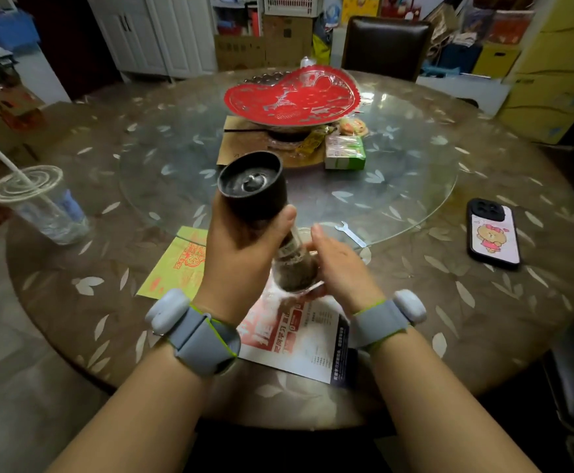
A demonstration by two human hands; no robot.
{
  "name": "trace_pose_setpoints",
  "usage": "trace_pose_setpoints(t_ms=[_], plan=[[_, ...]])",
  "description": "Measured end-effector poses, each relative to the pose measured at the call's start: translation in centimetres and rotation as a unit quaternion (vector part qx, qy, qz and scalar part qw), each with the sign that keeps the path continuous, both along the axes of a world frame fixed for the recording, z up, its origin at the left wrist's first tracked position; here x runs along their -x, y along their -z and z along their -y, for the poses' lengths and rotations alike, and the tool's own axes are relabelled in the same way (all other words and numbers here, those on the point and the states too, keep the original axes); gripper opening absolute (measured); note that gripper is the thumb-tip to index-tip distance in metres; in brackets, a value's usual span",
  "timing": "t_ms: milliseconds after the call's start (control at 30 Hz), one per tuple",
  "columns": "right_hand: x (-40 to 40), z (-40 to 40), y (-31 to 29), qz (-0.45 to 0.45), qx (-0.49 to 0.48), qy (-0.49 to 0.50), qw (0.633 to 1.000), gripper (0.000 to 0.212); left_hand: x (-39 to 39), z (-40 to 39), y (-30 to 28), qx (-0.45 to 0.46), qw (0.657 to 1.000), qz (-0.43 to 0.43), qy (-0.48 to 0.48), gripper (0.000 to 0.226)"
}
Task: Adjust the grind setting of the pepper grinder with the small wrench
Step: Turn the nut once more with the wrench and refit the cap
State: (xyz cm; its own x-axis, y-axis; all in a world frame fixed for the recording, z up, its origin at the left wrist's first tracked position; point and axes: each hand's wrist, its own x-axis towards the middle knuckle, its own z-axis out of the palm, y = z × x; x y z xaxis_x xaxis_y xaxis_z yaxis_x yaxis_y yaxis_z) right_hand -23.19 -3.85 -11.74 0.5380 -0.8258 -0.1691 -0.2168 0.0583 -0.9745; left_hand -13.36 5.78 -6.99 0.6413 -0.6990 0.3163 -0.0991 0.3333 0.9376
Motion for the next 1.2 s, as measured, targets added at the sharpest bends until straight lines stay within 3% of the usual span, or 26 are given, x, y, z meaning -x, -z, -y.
trace_pose_setpoints(t_ms=[67, 133, 233, 367, 567, 634, 734, 800, 900, 1000, 1201], plan=[[0.1, 1.5, 0.5, -0.133, 0.235, 0.039, 0.962, 0.052, -0.7, -0.2, 0.1, -0.014, 1.0, 0.011, -0.017, 0.066], [0.2, 3.0, 1.0, -0.225, 0.365, 0.025, 0.903, 0.028, -1.2, -0.5, 0.3, -0.028, 0.999, 0.027, -0.03, 0.06], [-0.6, 4.5, 1.4, -0.283, 0.373, -0.05, 0.882, 0.048, -1.9, -0.8, 0.7, -0.036, 0.998, 0.026, -0.033, 0.058], [-2.3, 5.2, 1.1, -0.333, 0.356, -0.067, 0.871, 0.074, -2.3, -1.0, 0.7, -0.037, 0.999, 0.014, -0.021, 0.064], [-3.2, 5.6, 1.0, -0.326, 0.363, -0.071, 0.87, 0.072, -2.8, -1.1, 1.0, -0.047, 0.998, 0.025, -0.023, 0.05], [-3.2, 5.6, 0.1, -0.268, 0.336, -0.054, 0.901, 0.071, -2.8, -1.0, 0.9, -0.045, 0.998, 0.025, -0.024, 0.048], [-2.6, 4.4, -3.7, -0.008, 0.189, -0.023, 0.982, 0.056, -2.9, -1.3, 0.5, -0.042, 0.998, 0.031, -0.026, 0.046], [-2.1, 3.6, -6.9, 0.173, 0.079, -0.058, 0.98, 0.048, -2.7, -1.2, 0.1, -0.046, 0.998, 0.045, -0.02, 0.05], [-1.6, 2.3, -11.0, 0.346, 0.007, -0.133, 0.928, 0.05, -2.4, -1.3, -0.5, -0.045, 0.996, 0.066, -0.027, 0.054], [-1.4, 0.0, -13.7, 0.394, 0.03, -0.169, 0.903, 0.052, -2.0, -1.5, -1.4, -0.045, 0.995, 0.081, -0.035, 0.047], [-1.4, -4.1, -13.9, 0.307, 0.114, -0.153, 0.932, 0.069, -0.8, -3.4, -3.2, -0.035, 0.996, 0.077, -0.019, 0.06]])
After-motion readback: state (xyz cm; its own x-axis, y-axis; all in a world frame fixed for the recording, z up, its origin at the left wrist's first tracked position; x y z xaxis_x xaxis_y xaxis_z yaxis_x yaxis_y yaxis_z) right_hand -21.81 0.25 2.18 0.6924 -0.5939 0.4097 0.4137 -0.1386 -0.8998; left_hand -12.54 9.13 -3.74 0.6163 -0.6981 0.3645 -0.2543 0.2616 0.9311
